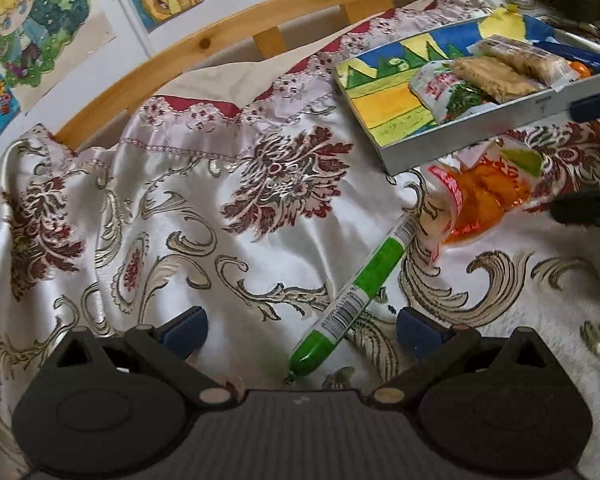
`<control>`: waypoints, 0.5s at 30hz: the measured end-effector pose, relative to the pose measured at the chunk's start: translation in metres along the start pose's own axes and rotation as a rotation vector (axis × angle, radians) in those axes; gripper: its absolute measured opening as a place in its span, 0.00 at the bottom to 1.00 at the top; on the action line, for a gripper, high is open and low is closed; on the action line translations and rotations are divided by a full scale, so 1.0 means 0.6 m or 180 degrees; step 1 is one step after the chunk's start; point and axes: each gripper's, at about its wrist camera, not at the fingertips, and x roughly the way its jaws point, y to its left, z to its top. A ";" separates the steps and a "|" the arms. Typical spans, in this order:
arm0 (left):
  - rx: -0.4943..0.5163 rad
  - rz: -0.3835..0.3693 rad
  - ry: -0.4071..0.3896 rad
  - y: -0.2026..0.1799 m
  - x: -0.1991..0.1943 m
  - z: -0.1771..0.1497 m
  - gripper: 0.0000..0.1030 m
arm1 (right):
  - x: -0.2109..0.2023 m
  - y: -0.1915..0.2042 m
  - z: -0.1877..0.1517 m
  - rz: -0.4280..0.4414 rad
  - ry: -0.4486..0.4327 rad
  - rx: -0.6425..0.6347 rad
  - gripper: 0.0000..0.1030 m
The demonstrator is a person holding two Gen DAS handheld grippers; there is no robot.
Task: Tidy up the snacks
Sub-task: 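Move the left tool to the green stick packet while the right tool approaches the orange snack bag, then grasp the green stick packet with the left tool while the right tool grasps the orange snack bag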
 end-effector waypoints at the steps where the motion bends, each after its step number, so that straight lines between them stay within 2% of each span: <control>1: 0.0023 -0.0024 -0.0036 0.000 0.000 -0.002 0.99 | 0.015 -0.002 0.002 0.0055 0.0062 0.0047 0.99; 5: 0.0246 -0.0075 -0.0233 -0.008 -0.008 -0.002 0.97 | 0.052 -0.009 0.004 0.0331 0.0167 0.0299 0.99; 8: 0.0363 -0.0226 -0.0338 -0.011 -0.007 0.001 0.95 | 0.070 -0.001 0.005 0.0394 0.0188 0.0247 0.99; 13: 0.0434 -0.0493 -0.0285 -0.011 0.011 0.007 0.84 | 0.085 0.004 0.013 0.0461 0.0171 0.0270 0.99; 15: 0.0431 -0.0547 -0.0259 -0.010 0.020 0.007 0.76 | 0.092 0.003 0.014 0.0482 0.0201 0.0303 0.99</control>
